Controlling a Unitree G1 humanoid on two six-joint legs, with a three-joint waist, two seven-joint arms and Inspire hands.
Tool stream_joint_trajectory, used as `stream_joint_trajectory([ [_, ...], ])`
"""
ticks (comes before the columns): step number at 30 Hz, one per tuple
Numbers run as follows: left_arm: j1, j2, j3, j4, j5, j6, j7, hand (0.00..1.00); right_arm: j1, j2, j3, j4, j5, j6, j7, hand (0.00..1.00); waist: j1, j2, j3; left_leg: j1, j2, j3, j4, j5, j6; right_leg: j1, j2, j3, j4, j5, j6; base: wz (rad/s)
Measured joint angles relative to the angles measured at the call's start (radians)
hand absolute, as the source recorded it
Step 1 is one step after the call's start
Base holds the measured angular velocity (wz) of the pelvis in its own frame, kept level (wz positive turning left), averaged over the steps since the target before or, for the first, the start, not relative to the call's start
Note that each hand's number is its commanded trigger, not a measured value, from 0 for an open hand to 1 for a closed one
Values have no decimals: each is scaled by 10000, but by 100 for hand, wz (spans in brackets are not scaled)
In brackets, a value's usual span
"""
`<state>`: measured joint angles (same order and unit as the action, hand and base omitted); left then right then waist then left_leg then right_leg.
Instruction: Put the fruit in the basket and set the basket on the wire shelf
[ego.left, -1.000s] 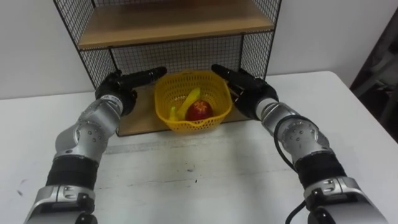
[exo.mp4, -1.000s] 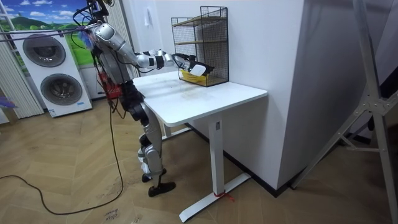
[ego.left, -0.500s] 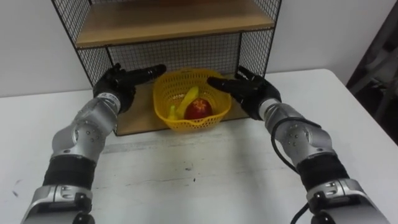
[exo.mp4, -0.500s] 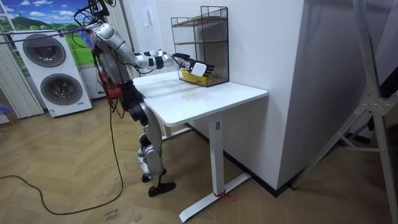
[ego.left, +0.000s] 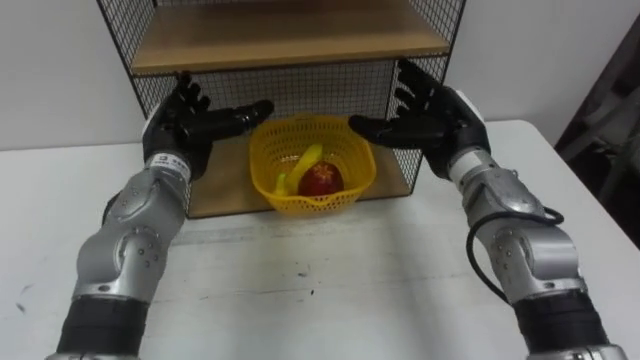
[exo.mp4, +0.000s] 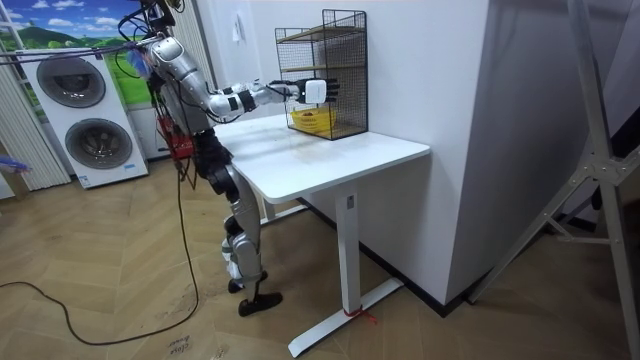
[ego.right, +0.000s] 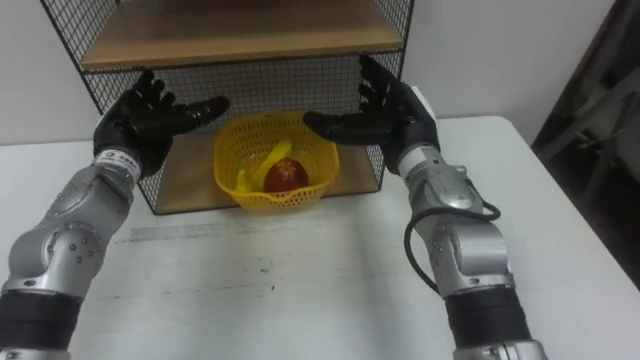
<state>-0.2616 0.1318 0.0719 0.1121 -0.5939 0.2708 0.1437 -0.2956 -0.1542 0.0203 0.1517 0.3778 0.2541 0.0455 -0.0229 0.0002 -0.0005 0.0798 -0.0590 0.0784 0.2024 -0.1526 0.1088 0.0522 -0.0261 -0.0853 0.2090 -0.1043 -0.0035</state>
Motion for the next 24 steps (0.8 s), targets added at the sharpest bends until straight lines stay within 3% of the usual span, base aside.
stream_joint_trajectory([
  [6,325,-6,-149,-515,382,-180,-60,0,488,-20,-24,-647,-54,-62,29,0,1,-206,-14,-3,3,-4,0,1,1,22,6,7,-22,5,1,0],
  [11,599,-2,-187,-807,404,-584,-298,0,827,-60,-50,-1182,17,-410,15,0,12,-247,-11,-13,5,0,-12,0,1,13,14,18,-43,11,9,0],
  [15,1196,0,-226,-967,667,-906,-555,0,1436,-106,-49,-1275,15,-820,26,0,27,-249,-13,35,5,0,-15,-3,-3,4,12,15,-43,9,10,0],
  [24,2442,34,-208,-1470,846,-1215,-1060,0,2541,-131,-53,-1729,-86,-928,589,0,27,-253,-11,-16,5,5,-58,-33,-53,-26,11,6,-52,1,20,0],
])
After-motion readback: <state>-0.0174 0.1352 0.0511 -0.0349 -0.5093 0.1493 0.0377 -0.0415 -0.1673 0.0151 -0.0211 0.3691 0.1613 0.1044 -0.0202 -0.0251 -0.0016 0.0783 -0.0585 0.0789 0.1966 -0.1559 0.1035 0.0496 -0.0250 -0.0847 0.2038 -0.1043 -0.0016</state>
